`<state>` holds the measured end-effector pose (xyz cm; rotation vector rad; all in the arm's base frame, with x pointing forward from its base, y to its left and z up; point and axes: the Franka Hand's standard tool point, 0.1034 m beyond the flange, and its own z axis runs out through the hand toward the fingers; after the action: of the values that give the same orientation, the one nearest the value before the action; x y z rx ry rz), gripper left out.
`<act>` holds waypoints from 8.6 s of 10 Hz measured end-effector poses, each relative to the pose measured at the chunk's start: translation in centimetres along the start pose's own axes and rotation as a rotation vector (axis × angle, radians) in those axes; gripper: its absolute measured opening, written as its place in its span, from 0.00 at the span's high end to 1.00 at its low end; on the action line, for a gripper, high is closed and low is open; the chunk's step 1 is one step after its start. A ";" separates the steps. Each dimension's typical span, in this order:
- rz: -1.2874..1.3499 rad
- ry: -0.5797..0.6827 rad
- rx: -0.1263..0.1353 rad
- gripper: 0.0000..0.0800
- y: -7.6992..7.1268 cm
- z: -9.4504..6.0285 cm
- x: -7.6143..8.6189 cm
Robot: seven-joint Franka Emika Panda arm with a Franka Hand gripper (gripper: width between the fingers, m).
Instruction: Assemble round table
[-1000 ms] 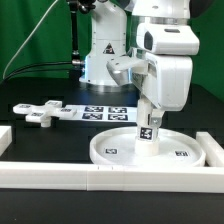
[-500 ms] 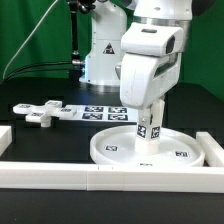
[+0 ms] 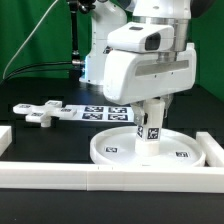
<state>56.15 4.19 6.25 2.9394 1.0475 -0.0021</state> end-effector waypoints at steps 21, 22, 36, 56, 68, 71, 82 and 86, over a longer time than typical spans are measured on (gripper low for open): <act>1.917 -0.038 0.140 0.48 -0.2 0.1 -0.6; 1.940 -0.042 0.150 0.48 -0.3 0.1 -0.5; 1.127 -0.040 0.134 0.19 -3.1 -5.2 -1.0; 0.429 -0.004 0.043 0.19 0.5 -3.1 -12.1; 0.203 0.008 0.013 0.19 4.9 -0.8 -20.4; 0.107 0.003 -0.009 0.19 7.2 0.5 -22.4; 0.100 -0.039 0.037 0.19 5.6 3.1 -23.9; 0.102 -0.042 0.039 0.19 5.5 3.3 -24.1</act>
Offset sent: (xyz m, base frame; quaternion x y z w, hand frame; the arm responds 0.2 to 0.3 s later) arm -0.0157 -0.0086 -0.0080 0.0536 -0.0464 0.3423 0.9369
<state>40.99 -15.42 3.28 3.0102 0.9010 -0.0830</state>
